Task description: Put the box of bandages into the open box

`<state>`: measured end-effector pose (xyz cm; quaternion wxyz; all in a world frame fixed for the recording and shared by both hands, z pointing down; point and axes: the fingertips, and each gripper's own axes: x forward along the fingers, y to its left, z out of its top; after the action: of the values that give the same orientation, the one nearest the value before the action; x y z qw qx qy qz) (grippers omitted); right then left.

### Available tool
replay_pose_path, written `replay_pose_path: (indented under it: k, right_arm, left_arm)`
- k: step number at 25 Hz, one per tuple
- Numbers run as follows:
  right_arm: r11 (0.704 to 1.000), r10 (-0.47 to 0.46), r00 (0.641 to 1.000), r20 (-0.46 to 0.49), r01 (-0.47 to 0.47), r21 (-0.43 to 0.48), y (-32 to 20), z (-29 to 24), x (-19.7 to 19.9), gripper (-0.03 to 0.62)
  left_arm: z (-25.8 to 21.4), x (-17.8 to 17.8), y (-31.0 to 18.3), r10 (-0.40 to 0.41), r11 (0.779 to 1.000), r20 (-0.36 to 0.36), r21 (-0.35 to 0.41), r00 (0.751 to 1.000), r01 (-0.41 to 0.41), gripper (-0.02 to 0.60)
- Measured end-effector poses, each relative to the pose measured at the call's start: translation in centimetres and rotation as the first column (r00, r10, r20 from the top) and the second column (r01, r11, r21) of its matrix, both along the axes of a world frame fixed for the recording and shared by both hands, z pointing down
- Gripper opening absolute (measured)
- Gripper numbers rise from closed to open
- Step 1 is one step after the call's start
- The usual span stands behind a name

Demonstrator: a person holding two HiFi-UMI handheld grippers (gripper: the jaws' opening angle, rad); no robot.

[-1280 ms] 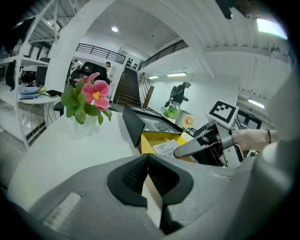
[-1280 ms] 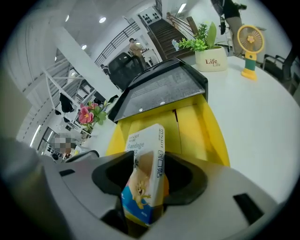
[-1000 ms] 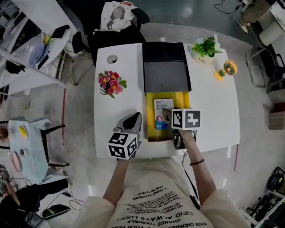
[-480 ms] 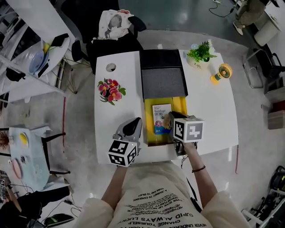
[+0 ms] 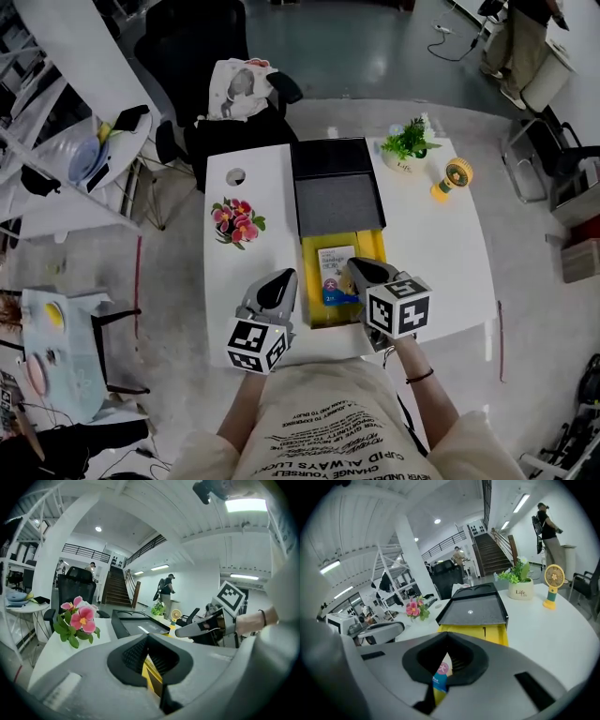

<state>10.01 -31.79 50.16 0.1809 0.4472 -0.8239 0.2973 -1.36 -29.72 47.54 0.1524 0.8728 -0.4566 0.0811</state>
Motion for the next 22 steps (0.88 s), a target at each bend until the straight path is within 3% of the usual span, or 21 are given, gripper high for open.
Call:
replay_pose_path:
  k: [12,22]
  right_arm:
    - [0.965,-0.029,0.977,0.213,-0.028,0.260,0.5,-7.0,0.3,0.003]
    - [0.908,0.010,0.971,0.240,-0.110,0.405,0.3,-11.7,2.2,0.003]
  left_arm:
    - [-5.5,-1.5,-0.4,-0.037,0.985,0.009,0.168,0.999,0.035,0.021]
    - [-8.6,-3.0,-0.6,-0.092,0.965,-0.003,0.246,0.996,0.090,0.021]
